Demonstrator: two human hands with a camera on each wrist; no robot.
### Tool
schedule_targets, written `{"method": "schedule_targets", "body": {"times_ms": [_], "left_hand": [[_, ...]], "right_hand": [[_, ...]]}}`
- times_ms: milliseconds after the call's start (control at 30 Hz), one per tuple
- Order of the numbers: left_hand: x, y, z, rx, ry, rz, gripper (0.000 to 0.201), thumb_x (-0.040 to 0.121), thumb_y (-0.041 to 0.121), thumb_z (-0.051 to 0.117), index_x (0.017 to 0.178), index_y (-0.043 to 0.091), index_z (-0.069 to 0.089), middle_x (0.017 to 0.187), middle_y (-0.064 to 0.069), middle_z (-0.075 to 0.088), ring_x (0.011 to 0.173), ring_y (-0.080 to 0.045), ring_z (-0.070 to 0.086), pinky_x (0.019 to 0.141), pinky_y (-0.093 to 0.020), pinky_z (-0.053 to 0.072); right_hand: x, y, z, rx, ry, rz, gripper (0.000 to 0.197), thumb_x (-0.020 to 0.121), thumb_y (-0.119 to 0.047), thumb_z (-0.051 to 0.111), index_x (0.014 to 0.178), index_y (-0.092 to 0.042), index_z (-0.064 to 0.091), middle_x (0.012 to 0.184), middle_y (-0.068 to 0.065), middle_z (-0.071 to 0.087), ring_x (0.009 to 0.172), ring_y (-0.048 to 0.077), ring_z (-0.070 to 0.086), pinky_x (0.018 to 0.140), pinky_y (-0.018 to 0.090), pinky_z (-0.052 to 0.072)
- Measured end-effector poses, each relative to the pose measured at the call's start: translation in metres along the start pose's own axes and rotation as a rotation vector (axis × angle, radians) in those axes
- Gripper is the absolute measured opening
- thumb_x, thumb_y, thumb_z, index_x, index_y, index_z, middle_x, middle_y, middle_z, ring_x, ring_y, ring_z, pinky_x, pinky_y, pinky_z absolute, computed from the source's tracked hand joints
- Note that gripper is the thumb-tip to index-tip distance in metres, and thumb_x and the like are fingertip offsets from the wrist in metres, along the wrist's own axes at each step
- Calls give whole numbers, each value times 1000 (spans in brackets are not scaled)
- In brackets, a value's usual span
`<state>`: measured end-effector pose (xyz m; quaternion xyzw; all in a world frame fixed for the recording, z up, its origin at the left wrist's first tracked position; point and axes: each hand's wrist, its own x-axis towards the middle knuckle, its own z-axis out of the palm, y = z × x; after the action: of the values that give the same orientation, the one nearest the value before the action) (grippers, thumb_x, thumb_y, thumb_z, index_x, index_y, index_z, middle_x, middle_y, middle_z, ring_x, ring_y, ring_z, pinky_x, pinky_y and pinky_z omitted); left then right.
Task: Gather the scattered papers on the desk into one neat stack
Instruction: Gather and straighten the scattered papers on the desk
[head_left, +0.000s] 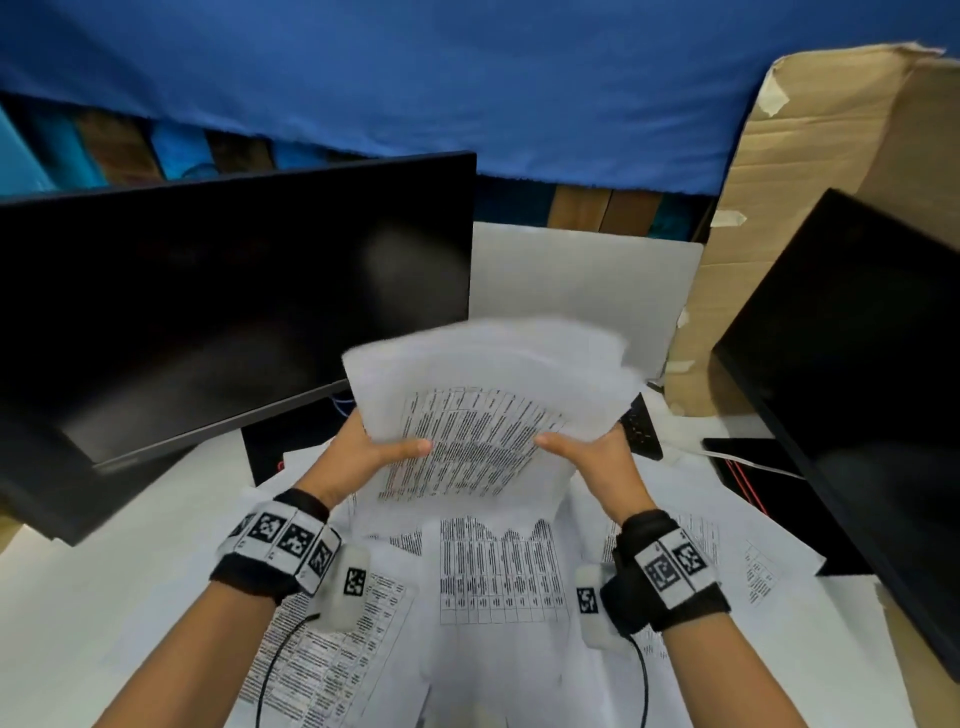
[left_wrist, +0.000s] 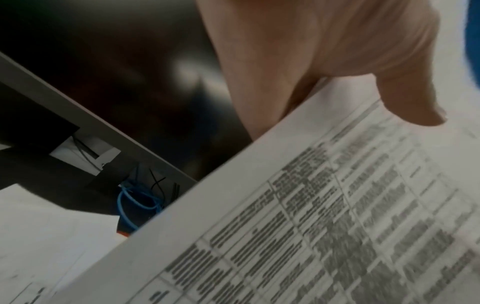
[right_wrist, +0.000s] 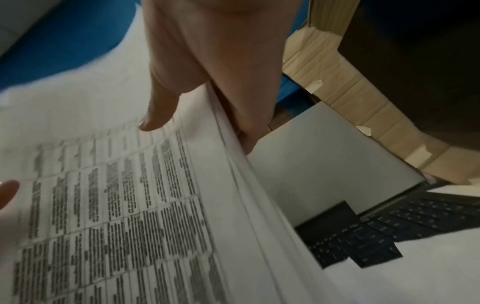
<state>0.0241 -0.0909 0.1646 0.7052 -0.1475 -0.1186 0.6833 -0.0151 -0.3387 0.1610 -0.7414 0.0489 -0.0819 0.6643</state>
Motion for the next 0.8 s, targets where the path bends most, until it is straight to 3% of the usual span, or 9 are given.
{"method": "schedule_targets", "body": {"times_ms": [67,133,300,433,500,567,633,700,800], "left_hand": [[-3,1,2,-6,-10,12,55,47,43,81,96,34,56,86,30,71,86,10,65,70,-7,51],[-4,6,2,15,-3,28,67,39,57,80,99,36,57,94,28,71,93,6,65,73,-9,51],[-6,22,-8,19,-27,118,56,44,44,82,97,39,63,96,25,71,94,4,65,72,-9,51],[-14,0,-11,-1,4,38,66,36,60,80,96,37,64,95,22,73,94,0,67,80,-18,55],[-21,-7,-4,-8,-5,7,78,30,65,78,99,38,54,90,35,68,89,13,63,72,-6,50],[-25,-2,2,3,-6,28,81,28,68,76,99,38,49,85,43,64,86,21,59,65,2,44],[-24,1,2,-18,16,29,79,30,67,75,99,37,50,85,42,65,86,21,59,65,2,44],[-23,-6,1,-35,44,-6,78,31,66,77,100,37,52,89,35,69,89,15,62,70,-4,48],[-30,-31,8,31,52,-161,99,30,72,73,118,35,47,116,18,64,106,1,57,99,-28,42]], "right_hand": [[0,3,3,-4,-15,4,33,69,2,73,81,-27,65,85,-5,75,85,7,69,93,39,51],[0,-5,7,20,-21,-14,37,70,4,72,87,-29,64,80,-21,73,83,-5,67,89,30,51],[5,-23,0,104,-59,-62,38,71,8,69,87,-26,63,75,-18,73,77,-7,66,70,10,52],[-5,4,7,13,-127,123,36,67,-9,78,97,-23,63,96,-8,70,94,11,66,88,29,52],[-13,19,13,8,-138,202,68,47,-41,87,106,-19,61,104,-3,69,102,15,64,98,37,48],[-13,19,14,25,-101,194,76,32,-54,85,99,-24,64,95,-10,72,93,3,67,87,22,53],[-11,12,12,47,-91,196,53,46,-36,85,94,-25,64,88,-14,70,81,-8,66,74,9,51],[-12,12,12,37,-120,209,53,62,-21,81,110,-15,60,101,-8,68,92,-3,65,86,17,51],[-20,30,16,-49,-97,345,87,63,-33,81,131,-2,37,126,-1,51,120,20,50,106,35,37]]}}
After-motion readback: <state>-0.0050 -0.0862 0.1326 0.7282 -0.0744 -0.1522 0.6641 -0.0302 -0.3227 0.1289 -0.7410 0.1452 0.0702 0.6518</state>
